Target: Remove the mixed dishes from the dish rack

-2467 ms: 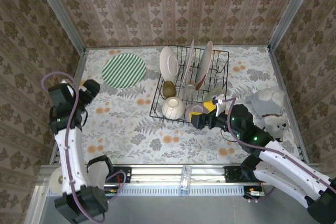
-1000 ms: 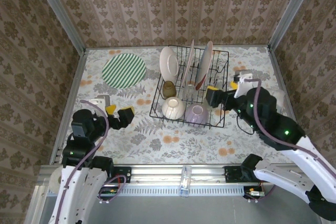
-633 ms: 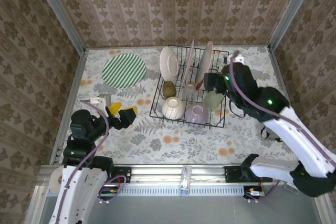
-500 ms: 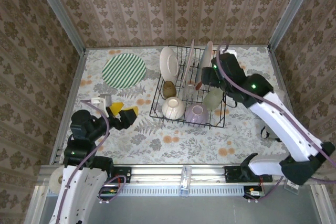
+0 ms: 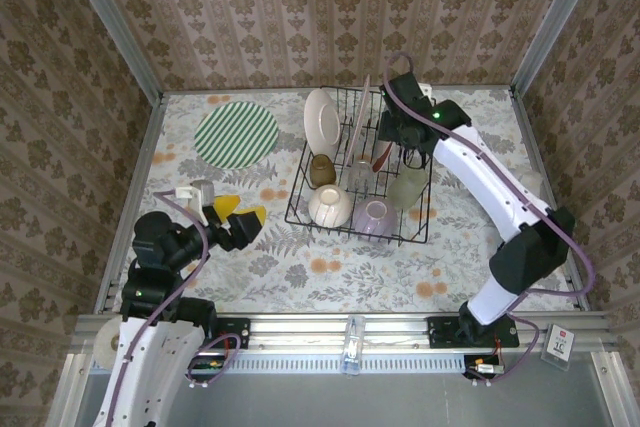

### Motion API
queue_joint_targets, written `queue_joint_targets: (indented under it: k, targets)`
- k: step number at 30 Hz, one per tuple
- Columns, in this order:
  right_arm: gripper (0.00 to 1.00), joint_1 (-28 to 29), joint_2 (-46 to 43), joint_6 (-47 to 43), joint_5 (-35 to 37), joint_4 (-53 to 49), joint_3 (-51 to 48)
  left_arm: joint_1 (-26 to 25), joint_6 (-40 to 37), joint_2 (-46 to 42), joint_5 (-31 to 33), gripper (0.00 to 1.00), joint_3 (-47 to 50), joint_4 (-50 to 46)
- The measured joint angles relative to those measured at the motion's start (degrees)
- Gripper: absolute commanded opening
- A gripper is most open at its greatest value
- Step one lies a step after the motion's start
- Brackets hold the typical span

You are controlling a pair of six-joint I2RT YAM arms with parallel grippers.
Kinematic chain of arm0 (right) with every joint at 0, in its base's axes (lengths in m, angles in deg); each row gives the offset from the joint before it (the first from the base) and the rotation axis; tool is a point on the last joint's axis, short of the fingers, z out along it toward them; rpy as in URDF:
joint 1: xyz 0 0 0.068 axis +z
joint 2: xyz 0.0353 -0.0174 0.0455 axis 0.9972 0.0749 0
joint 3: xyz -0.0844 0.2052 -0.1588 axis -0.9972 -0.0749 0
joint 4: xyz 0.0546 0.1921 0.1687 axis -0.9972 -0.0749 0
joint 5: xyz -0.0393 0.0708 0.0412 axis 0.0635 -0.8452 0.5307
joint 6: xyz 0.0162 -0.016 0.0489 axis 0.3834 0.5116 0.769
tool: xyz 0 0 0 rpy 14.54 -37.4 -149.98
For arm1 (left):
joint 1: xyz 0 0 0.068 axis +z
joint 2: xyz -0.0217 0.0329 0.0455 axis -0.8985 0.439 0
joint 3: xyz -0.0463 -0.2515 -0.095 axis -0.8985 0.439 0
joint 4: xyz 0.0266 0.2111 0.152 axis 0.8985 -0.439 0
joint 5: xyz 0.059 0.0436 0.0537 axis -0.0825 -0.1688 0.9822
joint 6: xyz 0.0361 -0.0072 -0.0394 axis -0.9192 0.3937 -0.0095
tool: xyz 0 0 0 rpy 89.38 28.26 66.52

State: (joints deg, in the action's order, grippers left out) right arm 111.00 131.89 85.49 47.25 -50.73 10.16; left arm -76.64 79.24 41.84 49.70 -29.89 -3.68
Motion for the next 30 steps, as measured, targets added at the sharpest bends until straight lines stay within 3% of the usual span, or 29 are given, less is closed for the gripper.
queue_joint_targets:
  k: [9, 20, 30]
  targets:
    - [0.49, -1.9, 5.3, -0.2, -2.1, 0.5, 2.9, 0.7, 0.0, -0.2, 0.0, 1.0, 0.0, 0.0]
    - [0.2, -2.5, 7.5, 0.3, -4.8, 4.3, 3.0, 1.4, 0.0, 0.4, 0.0, 1.0, 0.0, -0.1]
    - [0.0, 0.5, 7.5, 2.2, 0.6, 6.8, 1.8, 2.7, 0.0, 0.5, 0.0, 1.0, 0.1, 0.0]
